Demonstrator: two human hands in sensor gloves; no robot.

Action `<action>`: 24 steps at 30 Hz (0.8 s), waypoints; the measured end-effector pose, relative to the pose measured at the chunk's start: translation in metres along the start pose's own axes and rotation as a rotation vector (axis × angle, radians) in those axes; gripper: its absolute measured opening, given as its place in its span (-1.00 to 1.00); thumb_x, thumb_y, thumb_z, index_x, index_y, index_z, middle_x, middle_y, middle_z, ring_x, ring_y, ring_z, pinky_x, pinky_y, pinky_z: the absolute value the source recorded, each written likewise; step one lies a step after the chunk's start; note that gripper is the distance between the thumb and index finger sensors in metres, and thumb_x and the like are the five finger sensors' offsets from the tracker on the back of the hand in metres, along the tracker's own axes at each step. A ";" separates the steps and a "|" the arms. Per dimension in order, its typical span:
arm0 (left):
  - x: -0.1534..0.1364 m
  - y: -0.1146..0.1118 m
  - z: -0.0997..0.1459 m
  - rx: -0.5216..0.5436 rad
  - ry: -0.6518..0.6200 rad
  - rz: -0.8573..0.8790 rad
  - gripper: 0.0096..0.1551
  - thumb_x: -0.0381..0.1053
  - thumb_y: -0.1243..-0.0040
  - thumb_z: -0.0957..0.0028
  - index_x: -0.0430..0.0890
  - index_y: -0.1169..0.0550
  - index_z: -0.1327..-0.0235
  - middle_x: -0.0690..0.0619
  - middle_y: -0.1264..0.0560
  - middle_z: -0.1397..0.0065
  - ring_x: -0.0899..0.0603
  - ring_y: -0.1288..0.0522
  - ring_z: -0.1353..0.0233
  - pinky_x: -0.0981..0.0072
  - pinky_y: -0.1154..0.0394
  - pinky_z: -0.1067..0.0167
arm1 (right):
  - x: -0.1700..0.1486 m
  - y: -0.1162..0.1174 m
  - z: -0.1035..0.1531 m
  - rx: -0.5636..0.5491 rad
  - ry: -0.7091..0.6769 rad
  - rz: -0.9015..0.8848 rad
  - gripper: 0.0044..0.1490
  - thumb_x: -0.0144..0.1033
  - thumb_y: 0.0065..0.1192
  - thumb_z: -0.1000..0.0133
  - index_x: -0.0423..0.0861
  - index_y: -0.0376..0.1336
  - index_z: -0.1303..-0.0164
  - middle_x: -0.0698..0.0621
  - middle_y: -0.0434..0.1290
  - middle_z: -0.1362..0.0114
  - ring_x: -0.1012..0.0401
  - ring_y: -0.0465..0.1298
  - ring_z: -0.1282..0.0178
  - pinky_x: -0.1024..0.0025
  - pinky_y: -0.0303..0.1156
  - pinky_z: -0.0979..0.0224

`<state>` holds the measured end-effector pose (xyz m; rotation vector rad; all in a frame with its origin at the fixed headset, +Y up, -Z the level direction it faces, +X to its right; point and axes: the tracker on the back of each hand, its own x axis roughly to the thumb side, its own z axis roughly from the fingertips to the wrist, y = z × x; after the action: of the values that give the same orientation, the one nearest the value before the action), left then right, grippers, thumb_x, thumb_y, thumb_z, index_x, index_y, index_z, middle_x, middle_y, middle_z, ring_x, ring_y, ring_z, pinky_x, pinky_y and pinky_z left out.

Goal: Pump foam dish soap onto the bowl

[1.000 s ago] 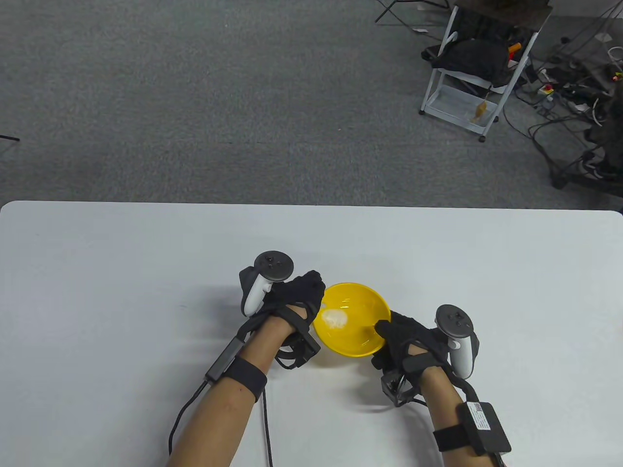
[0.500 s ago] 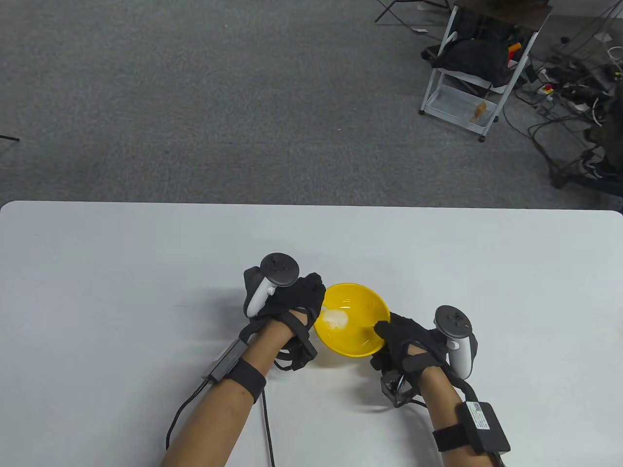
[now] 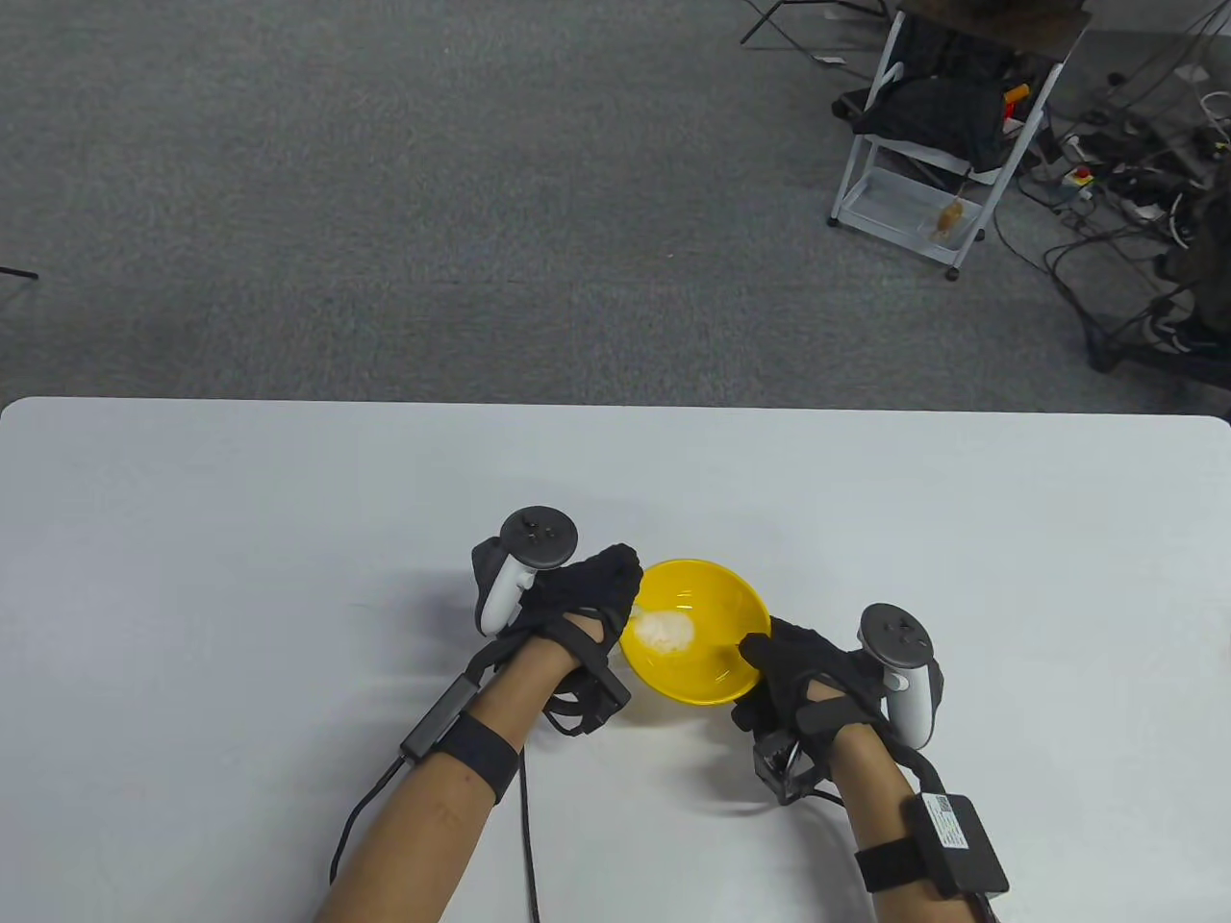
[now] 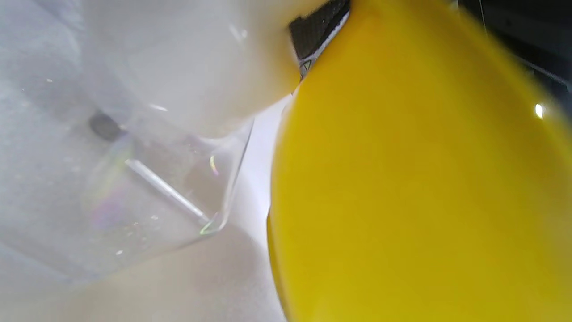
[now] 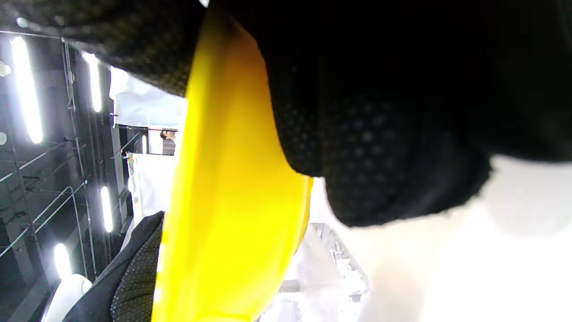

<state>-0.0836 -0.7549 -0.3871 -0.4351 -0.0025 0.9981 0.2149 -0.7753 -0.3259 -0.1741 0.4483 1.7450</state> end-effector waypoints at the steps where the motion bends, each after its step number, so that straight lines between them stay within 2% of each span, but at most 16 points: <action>1: 0.001 0.001 0.001 0.001 -0.002 0.015 -0.21 0.25 0.02 0.05 -0.08 -0.28 -0.43 -0.21 -0.25 -0.59 -0.45 -0.14 -0.59 -0.41 -0.08 -0.45 | 0.001 -0.001 0.000 0.001 -0.004 0.000 -0.19 -0.10 0.29 -0.05 -0.28 0.14 -0.39 -0.22 0.62 0.17 -0.01 0.72 0.48 0.16 0.70 0.49; 5: 0.007 0.007 0.001 -0.083 0.024 -0.001 -0.19 0.26 0.03 0.03 -0.06 -0.22 -0.47 -0.20 -0.16 -0.62 -0.44 -0.05 -0.62 -0.40 -0.02 -0.47 | 0.004 -0.001 0.002 0.005 -0.013 -0.015 -0.18 -0.09 0.29 -0.05 -0.28 0.14 -0.39 -0.22 0.62 0.17 0.00 0.72 0.48 0.17 0.71 0.49; 8: 0.008 0.007 0.002 -0.044 0.028 0.023 -0.20 0.25 0.02 0.04 -0.07 -0.25 -0.46 -0.22 -0.18 -0.61 -0.45 -0.05 -0.61 -0.41 -0.02 -0.46 | 0.006 -0.002 0.003 0.001 -0.022 -0.017 -0.18 -0.09 0.29 -0.05 -0.28 0.14 -0.39 -0.22 0.62 0.17 0.00 0.72 0.48 0.17 0.71 0.49; 15: 0.005 0.007 0.002 -0.025 0.018 0.042 -0.20 0.25 0.03 0.04 -0.07 -0.26 -0.44 -0.22 -0.21 -0.60 -0.45 -0.08 -0.60 -0.40 -0.04 -0.45 | 0.008 -0.007 0.007 -0.037 -0.033 -0.008 -0.20 -0.12 0.27 -0.04 -0.29 0.15 -0.38 -0.24 0.62 0.19 0.00 0.72 0.50 0.16 0.71 0.51; 19: 0.004 0.008 0.004 0.018 0.017 0.043 -0.20 0.25 0.02 0.05 -0.06 -0.26 -0.44 -0.20 -0.12 -0.62 -0.42 0.03 -0.62 -0.37 0.01 -0.46 | 0.008 -0.015 0.012 -0.062 -0.038 -0.018 -0.19 -0.13 0.28 -0.04 -0.31 0.15 -0.37 -0.26 0.61 0.20 -0.01 0.72 0.51 0.15 0.70 0.52; 24: 0.007 0.008 0.004 0.024 0.036 -0.005 -0.21 0.25 0.03 0.05 -0.06 -0.26 -0.45 -0.20 -0.12 -0.62 -0.43 0.03 -0.62 -0.38 0.01 -0.46 | 0.003 -0.024 0.017 -0.092 -0.021 -0.056 -0.20 -0.14 0.29 -0.03 -0.30 0.16 -0.36 -0.25 0.62 0.21 -0.01 0.72 0.52 0.16 0.70 0.53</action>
<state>-0.0869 -0.7440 -0.3873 -0.4313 0.0405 0.9847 0.2393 -0.7616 -0.3162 -0.2316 0.3444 1.7125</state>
